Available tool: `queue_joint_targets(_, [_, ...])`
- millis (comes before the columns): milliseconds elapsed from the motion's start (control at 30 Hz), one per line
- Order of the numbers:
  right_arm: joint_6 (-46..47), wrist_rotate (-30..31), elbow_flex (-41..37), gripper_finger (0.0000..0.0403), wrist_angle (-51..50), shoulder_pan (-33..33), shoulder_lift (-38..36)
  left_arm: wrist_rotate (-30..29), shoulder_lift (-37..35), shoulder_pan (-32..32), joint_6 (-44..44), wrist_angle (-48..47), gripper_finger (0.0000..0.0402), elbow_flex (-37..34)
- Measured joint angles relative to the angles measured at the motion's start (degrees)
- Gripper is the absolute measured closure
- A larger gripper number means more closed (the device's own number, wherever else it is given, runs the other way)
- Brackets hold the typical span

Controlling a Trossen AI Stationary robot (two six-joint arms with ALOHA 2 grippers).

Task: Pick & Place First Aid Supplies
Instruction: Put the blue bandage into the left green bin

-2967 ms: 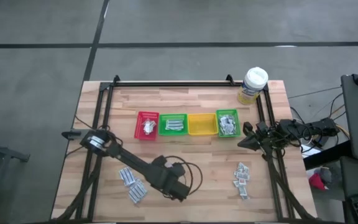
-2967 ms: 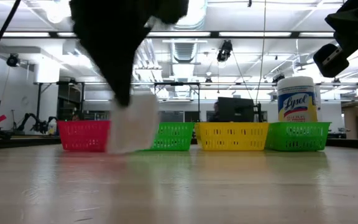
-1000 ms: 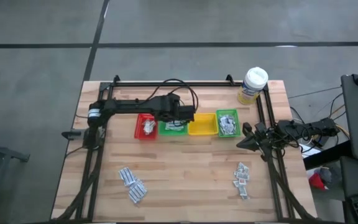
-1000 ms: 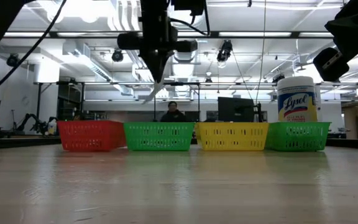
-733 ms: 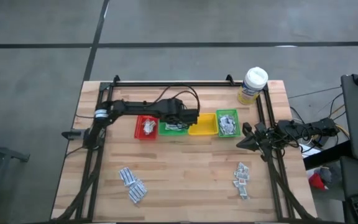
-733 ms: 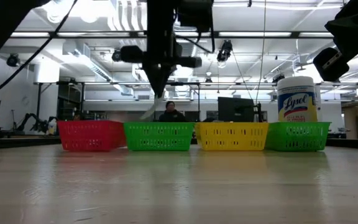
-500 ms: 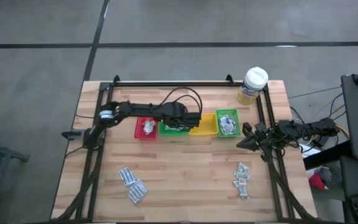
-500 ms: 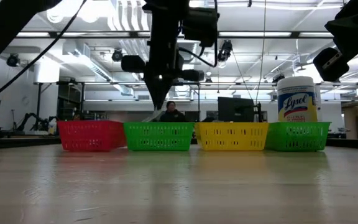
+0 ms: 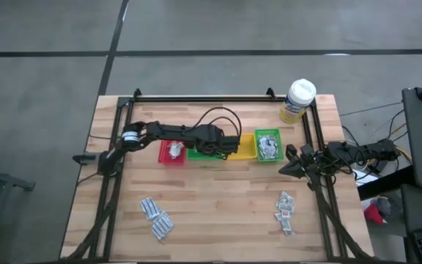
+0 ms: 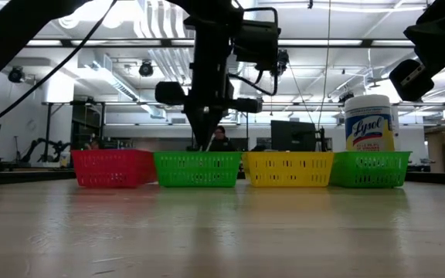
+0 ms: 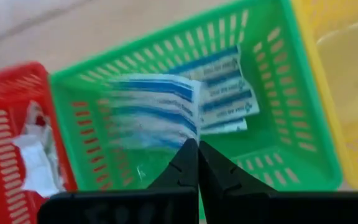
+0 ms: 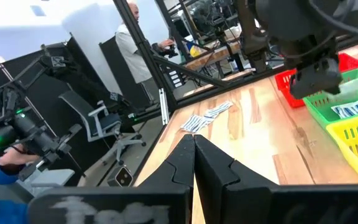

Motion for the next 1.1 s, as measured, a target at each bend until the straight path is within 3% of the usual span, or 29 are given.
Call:
queue_joint_targets(400, [0.01, 0.0, -0.02, 0.0394, 0.0, -0.01, 0.0, 2.57, 0.75, 0.44, 0.33, 1.9, 0.0401, 0.02])
queue_joint_targets(733, [0.02, 0.0, -0.02, 0.0394, 0.0, 0.0, 0.02, 2.4, 0.74, 0.85, 7.51, 13.92, 0.0401, 0.02])
queue_joint_targets(1100, [0.02, -0.02, -0.01, 0.0394, 0.0, 0.0, 0.0, 2.35, 0.76, 0.87, 8.03, 6.82, 0.0401, -0.04])
